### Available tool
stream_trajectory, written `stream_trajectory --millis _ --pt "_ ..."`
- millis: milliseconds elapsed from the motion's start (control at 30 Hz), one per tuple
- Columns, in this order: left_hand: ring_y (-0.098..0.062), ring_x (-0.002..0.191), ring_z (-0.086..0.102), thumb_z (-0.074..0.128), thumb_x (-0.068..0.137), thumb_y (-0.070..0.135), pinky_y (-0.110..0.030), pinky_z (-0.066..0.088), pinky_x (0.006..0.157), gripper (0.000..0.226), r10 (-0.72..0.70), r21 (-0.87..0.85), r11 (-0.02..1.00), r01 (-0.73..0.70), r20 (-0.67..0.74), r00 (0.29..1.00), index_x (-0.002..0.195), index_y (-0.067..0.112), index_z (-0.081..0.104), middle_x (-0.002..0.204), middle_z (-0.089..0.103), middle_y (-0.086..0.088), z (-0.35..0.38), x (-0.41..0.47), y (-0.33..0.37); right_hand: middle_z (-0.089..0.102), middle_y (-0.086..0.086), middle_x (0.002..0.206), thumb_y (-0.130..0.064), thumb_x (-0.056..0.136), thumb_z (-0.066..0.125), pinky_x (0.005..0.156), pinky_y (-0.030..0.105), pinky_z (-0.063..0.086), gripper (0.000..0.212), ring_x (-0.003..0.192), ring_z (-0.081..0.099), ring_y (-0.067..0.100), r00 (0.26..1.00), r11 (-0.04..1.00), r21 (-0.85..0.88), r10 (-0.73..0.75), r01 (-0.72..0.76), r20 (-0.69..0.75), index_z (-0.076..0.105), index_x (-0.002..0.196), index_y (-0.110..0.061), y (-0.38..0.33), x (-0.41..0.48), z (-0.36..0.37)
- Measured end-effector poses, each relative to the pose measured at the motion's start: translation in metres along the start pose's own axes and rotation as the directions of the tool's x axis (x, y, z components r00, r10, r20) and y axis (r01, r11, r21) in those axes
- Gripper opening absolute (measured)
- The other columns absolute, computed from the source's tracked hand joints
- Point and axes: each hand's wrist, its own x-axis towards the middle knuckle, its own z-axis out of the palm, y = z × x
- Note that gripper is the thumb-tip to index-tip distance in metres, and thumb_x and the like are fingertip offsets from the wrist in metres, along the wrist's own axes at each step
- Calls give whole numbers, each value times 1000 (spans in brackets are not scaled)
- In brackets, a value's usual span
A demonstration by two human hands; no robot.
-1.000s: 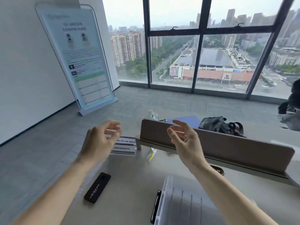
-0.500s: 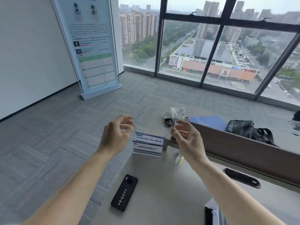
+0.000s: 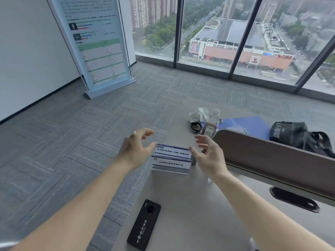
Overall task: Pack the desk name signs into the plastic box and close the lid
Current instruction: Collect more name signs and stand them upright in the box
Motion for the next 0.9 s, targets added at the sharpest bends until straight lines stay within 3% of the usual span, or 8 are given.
stream_trajectory --millis 67,167,333,533,600,700,833,900 --pt "-16 125 59 75 90 30 -36 51 103 46 1 57 998 -7 93 996 133 21 62 135 65 1 25 11 -25 68 -6 115 -25 84 78 96 34 53 42 108 63 10 1000 999 -27 28 -27 10 64 123 -25 22 11 16" --pt "-16 129 55 76 89 32 -30 45 104 51 -7 127 992 -23 229 973 136 24 58 139 59 6 63 21 -67 69 -4 110 -24 82 79 95 37 54 41 103 65 14 999 996 -70 53 -52 5 66 121 -26 60 25 40" --pt "-16 135 48 79 87 27 -30 41 110 63 -36 154 988 -21 356 934 143 24 49 147 46 9 110 38 -129 68 -7 115 -21 82 80 86 14 48 50 103 62 7 990 981 -134 141 -137 22 61 129 -22 119 39 81" --pt "-18 140 43 77 89 21 -34 37 114 67 -32 138 990 -24 386 922 147 25 45 151 44 5 152 69 -162 68 -6 118 -16 81 80 99 39 53 51 109 63 11 979 972 -115 206 -205 -11 58 127 -21 178 55 117" --pt "-17 129 51 74 91 18 -28 41 105 52 -33 159 987 -30 379 925 139 24 55 141 55 3 162 77 -167 69 -5 111 -18 81 80 96 41 56 47 103 65 14 976 964 -149 218 -218 -18 62 124 -22 192 60 125" --pt "-14 92 64 70 95 18 -28 50 85 29 -63 180 984 -5 371 926 124 19 69 102 71 3 172 81 -173 67 1 88 -20 81 80 87 42 58 36 88 68 22 970 950 -198 244 -240 -8 68 116 -19 209 67 135" --pt "-21 81 68 72 94 26 -34 57 79 23 -23 255 964 -78 373 928 117 21 74 88 73 -1 168 84 -175 62 5 76 -24 86 77 64 21 46 24 72 58 16 964 957 -126 266 -260 28 70 106 -13 215 65 131" --pt "-22 80 70 73 93 31 -34 58 76 19 -9 288 950 -120 411 912 110 24 76 90 76 1 156 85 -167 66 10 77 -27 88 75 62 20 43 18 71 58 16 968 967 -76 247 -243 45 70 101 -16 209 57 122"
